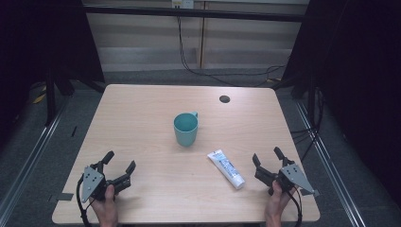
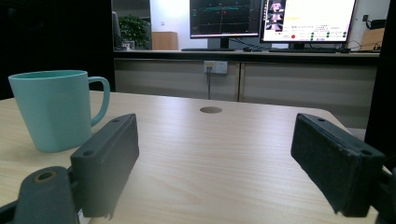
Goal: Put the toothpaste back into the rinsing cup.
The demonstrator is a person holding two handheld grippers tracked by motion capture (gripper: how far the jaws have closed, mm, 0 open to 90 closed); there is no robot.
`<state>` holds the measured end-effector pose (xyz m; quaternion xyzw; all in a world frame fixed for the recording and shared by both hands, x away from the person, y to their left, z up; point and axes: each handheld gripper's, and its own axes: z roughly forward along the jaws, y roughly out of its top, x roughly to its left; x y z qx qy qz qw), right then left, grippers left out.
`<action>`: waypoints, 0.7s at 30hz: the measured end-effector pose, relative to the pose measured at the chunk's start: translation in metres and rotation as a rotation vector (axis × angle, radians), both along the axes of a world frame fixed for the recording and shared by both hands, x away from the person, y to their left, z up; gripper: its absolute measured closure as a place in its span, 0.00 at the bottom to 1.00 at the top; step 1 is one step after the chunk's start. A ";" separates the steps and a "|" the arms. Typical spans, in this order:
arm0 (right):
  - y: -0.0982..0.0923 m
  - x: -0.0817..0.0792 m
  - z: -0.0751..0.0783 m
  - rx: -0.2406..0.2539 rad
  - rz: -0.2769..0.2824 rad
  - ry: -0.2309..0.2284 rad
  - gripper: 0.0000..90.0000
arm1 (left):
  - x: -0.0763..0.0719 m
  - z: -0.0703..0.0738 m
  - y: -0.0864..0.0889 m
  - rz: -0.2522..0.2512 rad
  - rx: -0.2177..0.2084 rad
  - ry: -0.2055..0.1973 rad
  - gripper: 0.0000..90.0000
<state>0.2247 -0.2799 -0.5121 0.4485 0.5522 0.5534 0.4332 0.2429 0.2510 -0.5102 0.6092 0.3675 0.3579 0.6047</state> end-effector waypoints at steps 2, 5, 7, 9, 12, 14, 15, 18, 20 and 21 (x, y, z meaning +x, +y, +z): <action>0.000 0.000 0.000 0.000 0.000 0.000 0.16 | 0.000 0.000 0.000 0.000 0.000 0.000 0.18; 0.000 0.000 0.000 0.000 -0.002 0.001 0.16 | 0.000 0.000 0.000 0.000 -0.001 0.000 0.18; 0.000 0.000 0.000 0.000 -0.002 0.000 0.16 | 0.000 0.000 0.000 0.000 0.001 0.001 0.18; 0.000 0.000 0.000 0.000 -0.004 0.001 0.16 | 0.000 0.000 0.000 0.000 -0.001 0.000 0.18; 0.000 0.000 0.000 -0.002 -0.008 0.001 0.16 | 0.000 0.000 0.000 0.000 -0.001 0.000 0.18; 0.000 0.000 0.000 0.001 -0.009 0.002 0.16 | 0.000 0.000 0.000 -0.001 -0.001 0.000 0.18; 0.000 0.001 0.000 0.001 -0.013 0.003 0.15 | 0.000 0.000 0.000 0.000 -0.001 0.000 0.18; 0.003 0.003 0.001 -0.012 -0.047 0.033 0.15 | 0.000 0.000 0.000 0.000 0.000 0.001 0.18; 0.003 0.004 0.002 -0.016 -0.046 0.048 0.15 | 0.000 0.000 0.000 0.000 -0.006 0.002 0.17; 0.003 0.004 0.002 -0.016 -0.046 0.048 0.15 | 0.000 0.000 0.000 0.000 -0.006 0.002 0.18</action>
